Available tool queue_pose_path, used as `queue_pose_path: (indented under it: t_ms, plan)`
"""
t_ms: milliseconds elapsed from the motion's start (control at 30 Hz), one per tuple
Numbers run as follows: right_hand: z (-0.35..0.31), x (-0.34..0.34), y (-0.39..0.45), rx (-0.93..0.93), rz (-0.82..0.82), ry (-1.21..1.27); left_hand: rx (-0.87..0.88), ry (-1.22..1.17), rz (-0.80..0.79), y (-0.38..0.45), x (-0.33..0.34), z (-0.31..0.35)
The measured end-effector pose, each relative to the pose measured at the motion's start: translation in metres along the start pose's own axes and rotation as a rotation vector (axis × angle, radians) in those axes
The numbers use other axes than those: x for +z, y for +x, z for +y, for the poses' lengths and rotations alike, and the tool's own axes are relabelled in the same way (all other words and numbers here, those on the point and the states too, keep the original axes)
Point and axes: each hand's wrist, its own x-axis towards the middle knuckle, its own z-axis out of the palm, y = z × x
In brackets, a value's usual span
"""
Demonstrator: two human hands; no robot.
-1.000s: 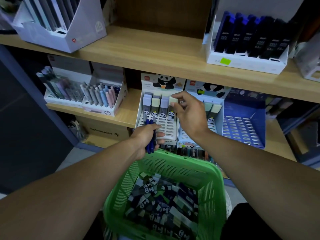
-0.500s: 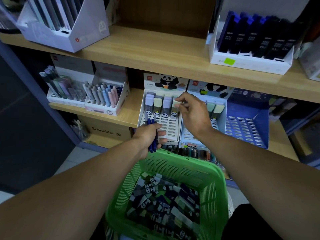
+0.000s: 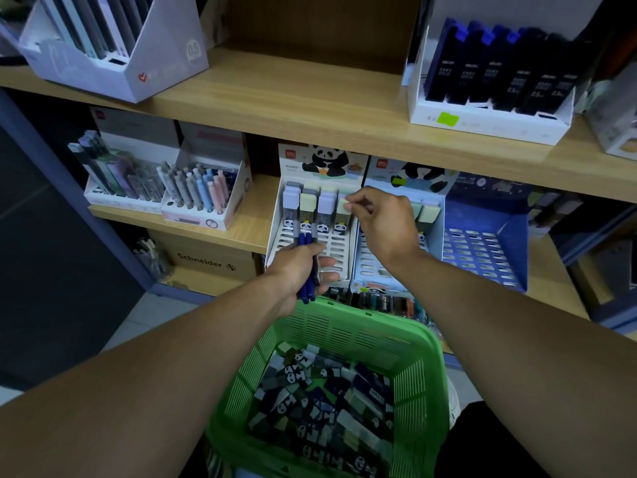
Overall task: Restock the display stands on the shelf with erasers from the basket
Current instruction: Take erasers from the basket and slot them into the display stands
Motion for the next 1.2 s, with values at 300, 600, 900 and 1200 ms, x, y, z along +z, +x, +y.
queue_pose_path:
  t_ms: [300, 600, 900, 1200]
  plan:
    - [0.000, 0.000, 0.008, 0.065, -0.005, 0.013, 0.002, -0.062, -0.126, -0.008, 0.003, 0.005]
    - [0.000, 0.000, 0.009, 0.037, -0.072, -0.082, 0.014, -0.052, -0.132, -0.014, 0.003, 0.008]
    - [-0.013, -0.013, -0.019, 0.472, -0.285, 0.485, -0.005, -0.047, -0.176, -0.010, 0.010, 0.004]
    - [-0.007, -0.039, -0.020, 0.702, -0.127, 0.733, -0.087, -0.012, -0.214, -0.021, 0.035, 0.002]
